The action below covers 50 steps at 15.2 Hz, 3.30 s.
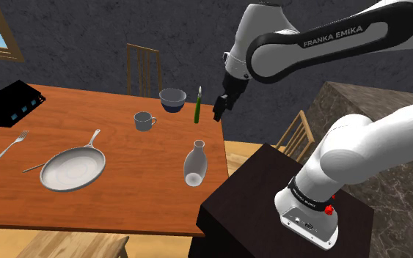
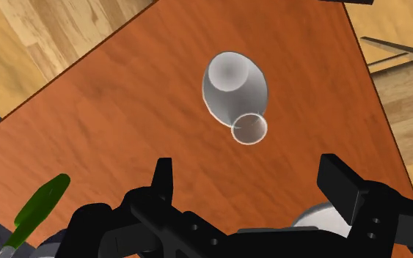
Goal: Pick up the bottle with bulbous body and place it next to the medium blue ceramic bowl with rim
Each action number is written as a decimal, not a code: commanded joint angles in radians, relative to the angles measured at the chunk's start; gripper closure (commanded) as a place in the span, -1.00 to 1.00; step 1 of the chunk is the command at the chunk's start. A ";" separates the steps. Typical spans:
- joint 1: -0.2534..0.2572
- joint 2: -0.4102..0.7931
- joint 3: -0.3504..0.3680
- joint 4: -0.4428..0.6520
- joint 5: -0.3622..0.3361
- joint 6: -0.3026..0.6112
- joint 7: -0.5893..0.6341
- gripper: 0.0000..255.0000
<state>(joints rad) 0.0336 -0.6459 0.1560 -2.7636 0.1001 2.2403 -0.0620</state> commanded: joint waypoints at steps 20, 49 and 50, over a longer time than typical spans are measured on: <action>-0.043 0.657 0.109 -0.038 -0.147 0.690 0.177 -1.00; -0.002 0.438 0.099 -0.030 0.000 0.469 0.072 1.00; 0.000 0.421 0.097 -0.027 0.005 0.450 0.069 1.00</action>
<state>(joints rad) 0.0316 -0.2101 0.2551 -2.7950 0.1004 2.7087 0.0103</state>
